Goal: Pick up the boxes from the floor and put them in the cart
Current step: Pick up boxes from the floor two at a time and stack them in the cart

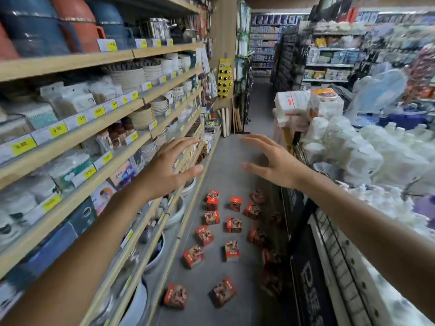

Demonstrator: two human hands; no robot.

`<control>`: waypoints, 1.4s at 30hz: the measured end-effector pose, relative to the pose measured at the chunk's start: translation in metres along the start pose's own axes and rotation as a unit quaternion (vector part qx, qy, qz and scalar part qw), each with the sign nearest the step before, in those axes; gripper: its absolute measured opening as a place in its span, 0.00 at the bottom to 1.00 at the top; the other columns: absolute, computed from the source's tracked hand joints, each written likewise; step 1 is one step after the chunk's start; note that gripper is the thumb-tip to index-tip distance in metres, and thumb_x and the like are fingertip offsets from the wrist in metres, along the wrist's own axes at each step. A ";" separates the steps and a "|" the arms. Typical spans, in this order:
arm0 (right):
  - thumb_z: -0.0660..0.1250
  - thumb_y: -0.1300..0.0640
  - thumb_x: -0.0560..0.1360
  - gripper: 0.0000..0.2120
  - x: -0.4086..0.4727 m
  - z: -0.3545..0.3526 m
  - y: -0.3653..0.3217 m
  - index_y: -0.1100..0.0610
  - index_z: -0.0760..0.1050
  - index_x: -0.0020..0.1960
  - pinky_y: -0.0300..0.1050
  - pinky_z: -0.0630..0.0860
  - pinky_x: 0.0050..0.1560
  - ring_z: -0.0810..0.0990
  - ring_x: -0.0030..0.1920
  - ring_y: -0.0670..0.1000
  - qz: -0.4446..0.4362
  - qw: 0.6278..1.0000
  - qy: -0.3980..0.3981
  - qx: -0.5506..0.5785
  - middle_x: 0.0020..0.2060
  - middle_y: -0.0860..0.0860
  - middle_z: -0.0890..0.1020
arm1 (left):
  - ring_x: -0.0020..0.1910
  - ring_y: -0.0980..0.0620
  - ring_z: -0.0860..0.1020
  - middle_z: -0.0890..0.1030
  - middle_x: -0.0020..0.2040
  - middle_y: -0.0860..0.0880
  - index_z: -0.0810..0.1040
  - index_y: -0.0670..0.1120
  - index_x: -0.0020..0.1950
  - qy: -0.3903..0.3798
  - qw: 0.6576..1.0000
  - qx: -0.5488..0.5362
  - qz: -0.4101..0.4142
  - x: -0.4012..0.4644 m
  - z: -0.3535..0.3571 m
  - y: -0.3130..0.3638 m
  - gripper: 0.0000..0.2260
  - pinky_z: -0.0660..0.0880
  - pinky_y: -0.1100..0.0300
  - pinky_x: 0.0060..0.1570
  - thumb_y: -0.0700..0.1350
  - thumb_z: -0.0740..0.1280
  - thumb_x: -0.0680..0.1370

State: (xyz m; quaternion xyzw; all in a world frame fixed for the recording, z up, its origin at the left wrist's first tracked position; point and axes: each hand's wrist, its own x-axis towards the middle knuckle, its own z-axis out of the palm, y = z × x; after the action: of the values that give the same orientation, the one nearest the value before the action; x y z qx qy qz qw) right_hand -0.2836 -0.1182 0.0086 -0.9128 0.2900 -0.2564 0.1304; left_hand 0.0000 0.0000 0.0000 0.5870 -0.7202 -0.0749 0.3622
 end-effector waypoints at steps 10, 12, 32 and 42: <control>0.66 0.36 0.77 0.33 -0.040 0.075 0.023 0.47 0.63 0.78 0.57 0.64 0.75 0.64 0.76 0.50 0.070 0.996 -0.055 0.033 0.76 0.47 0.66 | 0.75 0.61 0.62 0.64 0.76 0.60 0.64 0.61 0.76 -0.075 0.996 -0.033 -0.048 -0.036 0.057 -0.053 0.29 0.60 0.57 0.72 0.63 0.67 0.77; 0.65 0.35 0.77 0.33 -0.048 0.086 0.030 0.46 0.63 0.78 0.57 0.64 0.75 0.63 0.76 0.49 0.090 0.993 -0.067 0.046 0.76 0.46 0.65 | 0.76 0.60 0.61 0.63 0.76 0.61 0.63 0.62 0.76 -0.095 0.993 -0.039 -0.061 -0.040 0.069 -0.060 0.30 0.61 0.51 0.73 0.65 0.65 0.75; 0.67 0.40 0.78 0.31 -0.061 0.149 0.194 0.46 0.62 0.78 0.54 0.63 0.76 0.61 0.77 0.47 0.133 0.969 -0.149 0.148 0.77 0.45 0.63 | 0.74 0.59 0.63 0.64 0.75 0.61 0.64 0.61 0.75 -0.176 0.966 -0.052 -0.181 0.014 0.205 -0.092 0.27 0.63 0.50 0.73 0.58 0.69 0.78; 0.69 0.42 0.78 0.30 -0.022 0.167 0.261 0.45 0.64 0.76 0.49 0.67 0.73 0.67 0.73 0.49 0.116 0.955 -0.186 0.201 0.75 0.49 0.66 | 0.76 0.60 0.61 0.64 0.75 0.62 0.63 0.63 0.75 -0.172 0.955 -0.035 -0.238 0.050 0.251 -0.113 0.30 0.62 0.49 0.74 0.67 0.64 0.75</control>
State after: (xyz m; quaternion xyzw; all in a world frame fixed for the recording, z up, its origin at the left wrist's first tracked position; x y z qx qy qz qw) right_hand -0.3288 -0.2983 -0.2404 -0.8593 0.3074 -0.1181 0.3914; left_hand -0.0660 -0.1586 -0.2209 0.7068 -0.6077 -0.2841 0.2247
